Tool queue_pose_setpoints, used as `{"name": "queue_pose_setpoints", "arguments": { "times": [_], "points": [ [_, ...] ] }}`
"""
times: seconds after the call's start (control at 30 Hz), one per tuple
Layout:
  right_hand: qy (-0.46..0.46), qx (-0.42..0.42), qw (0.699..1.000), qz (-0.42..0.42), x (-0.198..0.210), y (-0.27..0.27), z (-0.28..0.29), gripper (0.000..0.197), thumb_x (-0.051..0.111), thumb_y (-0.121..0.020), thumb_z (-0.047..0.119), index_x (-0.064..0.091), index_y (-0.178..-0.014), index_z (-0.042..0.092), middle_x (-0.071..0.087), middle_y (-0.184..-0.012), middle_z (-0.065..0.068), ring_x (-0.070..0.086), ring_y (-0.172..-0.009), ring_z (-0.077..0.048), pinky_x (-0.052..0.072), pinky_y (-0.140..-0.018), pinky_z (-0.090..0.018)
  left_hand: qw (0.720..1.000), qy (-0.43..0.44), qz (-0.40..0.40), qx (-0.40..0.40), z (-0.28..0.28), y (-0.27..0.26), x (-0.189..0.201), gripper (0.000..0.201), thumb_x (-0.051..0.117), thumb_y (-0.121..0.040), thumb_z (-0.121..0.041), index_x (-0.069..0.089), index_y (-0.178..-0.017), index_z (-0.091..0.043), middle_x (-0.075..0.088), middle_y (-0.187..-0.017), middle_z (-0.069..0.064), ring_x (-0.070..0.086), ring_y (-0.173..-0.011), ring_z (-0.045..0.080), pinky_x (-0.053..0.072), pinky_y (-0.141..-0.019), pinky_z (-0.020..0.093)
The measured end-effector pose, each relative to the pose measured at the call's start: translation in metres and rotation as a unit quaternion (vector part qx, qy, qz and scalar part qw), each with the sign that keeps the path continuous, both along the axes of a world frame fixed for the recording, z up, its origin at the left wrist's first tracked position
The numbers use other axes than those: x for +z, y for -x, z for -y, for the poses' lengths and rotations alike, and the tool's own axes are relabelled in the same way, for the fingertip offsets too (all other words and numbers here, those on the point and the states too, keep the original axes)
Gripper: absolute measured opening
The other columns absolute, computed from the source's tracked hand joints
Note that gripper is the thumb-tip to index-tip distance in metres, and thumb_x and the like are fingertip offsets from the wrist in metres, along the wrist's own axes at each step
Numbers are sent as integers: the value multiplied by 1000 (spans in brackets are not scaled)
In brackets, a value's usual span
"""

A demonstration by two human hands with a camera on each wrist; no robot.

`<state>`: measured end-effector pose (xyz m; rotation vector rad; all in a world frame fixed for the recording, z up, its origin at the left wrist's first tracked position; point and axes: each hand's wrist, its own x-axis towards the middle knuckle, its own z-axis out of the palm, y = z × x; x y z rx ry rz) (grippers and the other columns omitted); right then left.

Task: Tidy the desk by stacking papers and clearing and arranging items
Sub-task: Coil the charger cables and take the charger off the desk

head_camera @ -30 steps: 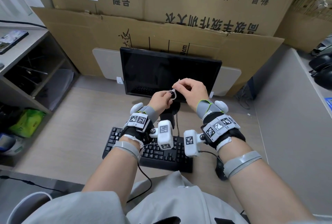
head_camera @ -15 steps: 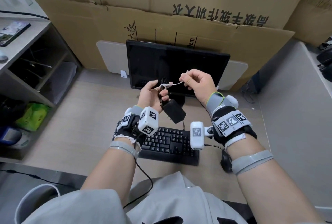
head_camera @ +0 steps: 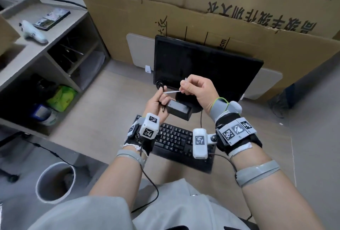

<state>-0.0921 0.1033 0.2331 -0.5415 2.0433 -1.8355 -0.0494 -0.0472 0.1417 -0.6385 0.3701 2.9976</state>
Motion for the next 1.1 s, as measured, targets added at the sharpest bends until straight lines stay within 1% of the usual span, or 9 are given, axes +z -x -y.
{"name": "queue_pose_setpoints", "arguments": {
  "times": [0.1,0.17,0.3,0.5,0.63,0.73,0.87,1.0,1.1],
  "points": [
    [31,3,1000,-2,-4,-3,10,26,60,-94,9,61,-76,-9,59,-69,-5,52,-62,-2,44,-69,-13,995,95,27,29,8,-13,5,20,43,-103,-25,53,-92,-11,29,-50,-8,32,-41,5,40,-68,23],
    [59,23,998,18,-12,-1,19,28,60,-95,9,60,-79,-15,61,-69,-2,53,-62,-3,46,-67,-13,990,119,41,61,17,-22,9,21,43,-103,-25,53,-94,-10,30,-50,-9,33,-40,5,39,-67,23],
    [48,49,997,47,-30,-4,41,25,59,-96,13,62,-76,-2,64,-62,11,53,-64,-8,46,-68,-18,989,89,56,101,44,-40,7,21,45,-102,-24,54,-94,-8,34,-48,-8,34,-38,5,43,-63,20],
    [57,53,990,115,-47,-10,71,26,55,-99,16,61,-74,12,62,-74,5,58,-80,-12,55,-77,-26,978,84,85,171,80,-54,7,25,80,-72,-11,59,-85,-10,40,-58,-5,39,-45,8,48,-55,19],
    [69,57,989,115,-47,-9,99,28,55,-99,16,62,-72,11,63,-74,5,61,-91,-20,59,-82,-33,977,80,100,173,94,-52,-2,9,63,-90,-15,59,-84,-10,33,-52,-6,34,-40,6,41,-64,16],
    [63,50,990,113,-45,-8,145,29,55,-98,14,63,-70,12,66,-71,3,63,-89,-22,58,-85,-35,975,102,95,171,134,-49,-14,18,53,-97,-14,51,-79,-11,29,-46,-6,31,-38,8,38,-71,21],
    [64,43,991,114,-45,-12,210,29,55,-97,10,63,-70,9,64,-73,-5,61,-83,-21,56,-88,-33,976,105,103,159,194,-45,-28,29,54,-96,-14,39,-71,-16,27,-45,-6,30,-38,9,32,-66,20],
    [31,-8,991,127,-53,-4,289,28,55,-98,14,61,-70,10,59,-75,-2,58,-72,-9,54,-86,-33,976,100,111,158,278,-35,-22,35,52,-98,-13,33,-68,-18,27,-46,-7,30,-37,8,38,-65,21],
    [-66,-17,985,159,-67,3,311,21,57,-97,28,58,-80,16,59,-87,-1,58,-85,-14,49,-79,-34,983,60,98,144,305,-30,-14,29,46,-101,-17,42,-72,-14,33,-50,-6,36,-42,8,51,-67,26]
  ]
}}
